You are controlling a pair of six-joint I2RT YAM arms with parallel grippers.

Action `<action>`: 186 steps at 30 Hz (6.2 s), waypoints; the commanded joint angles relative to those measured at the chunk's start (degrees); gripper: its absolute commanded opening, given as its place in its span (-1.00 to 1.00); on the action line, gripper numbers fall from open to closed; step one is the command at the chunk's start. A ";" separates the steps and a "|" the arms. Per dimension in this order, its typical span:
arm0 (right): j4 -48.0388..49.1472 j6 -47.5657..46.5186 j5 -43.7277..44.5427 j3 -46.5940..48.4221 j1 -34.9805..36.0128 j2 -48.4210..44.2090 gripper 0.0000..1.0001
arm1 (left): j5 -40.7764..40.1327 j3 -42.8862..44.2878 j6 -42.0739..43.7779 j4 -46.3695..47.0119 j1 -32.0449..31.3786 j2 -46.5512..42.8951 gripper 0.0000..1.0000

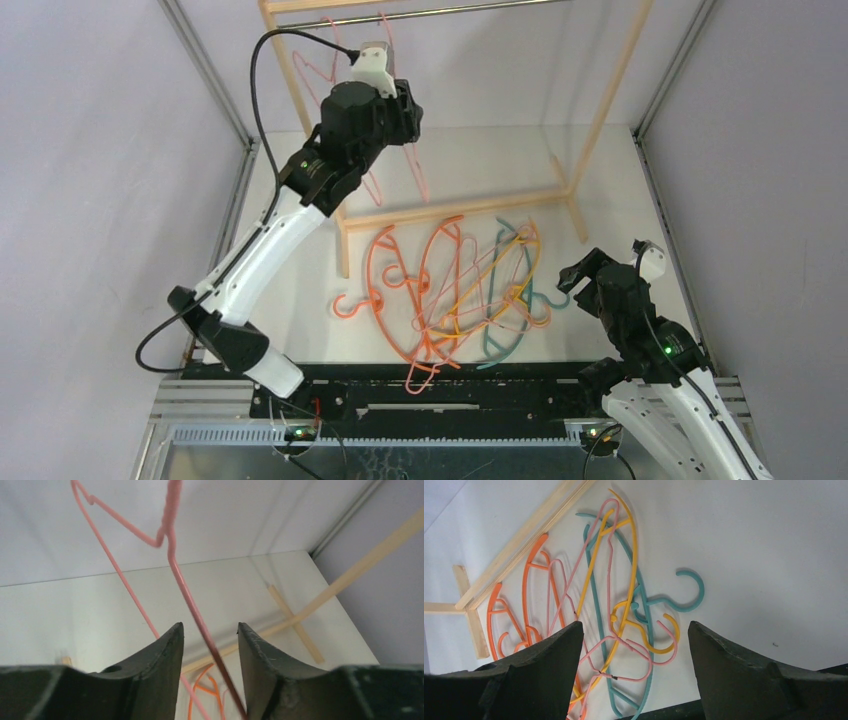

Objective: Organize the hangers

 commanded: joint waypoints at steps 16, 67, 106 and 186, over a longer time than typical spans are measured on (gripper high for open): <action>0.73 0.05 -1.67 0.20 -0.27 -1.91 0.65 | -8.34 -10.37 4.37 -3.37 -9.98 -22.20 0.99; -1.00 1.54 -1.27 0.85 -0.34 -1.82 0.61 | 2.41 -43.03 19.99 15.04 -30.90 7.66 0.60; -3.11 2.39 -2.44 2.10 -0.54 -2.66 0.58 | 5.60 -48.15 14.42 15.26 -28.88 7.47 -1.00; 36.29 15.26 9.94 1.27 40.16 44.14 0.19 | -1.03 -36.99 6.84 -2.17 -23.27 -12.02 -0.99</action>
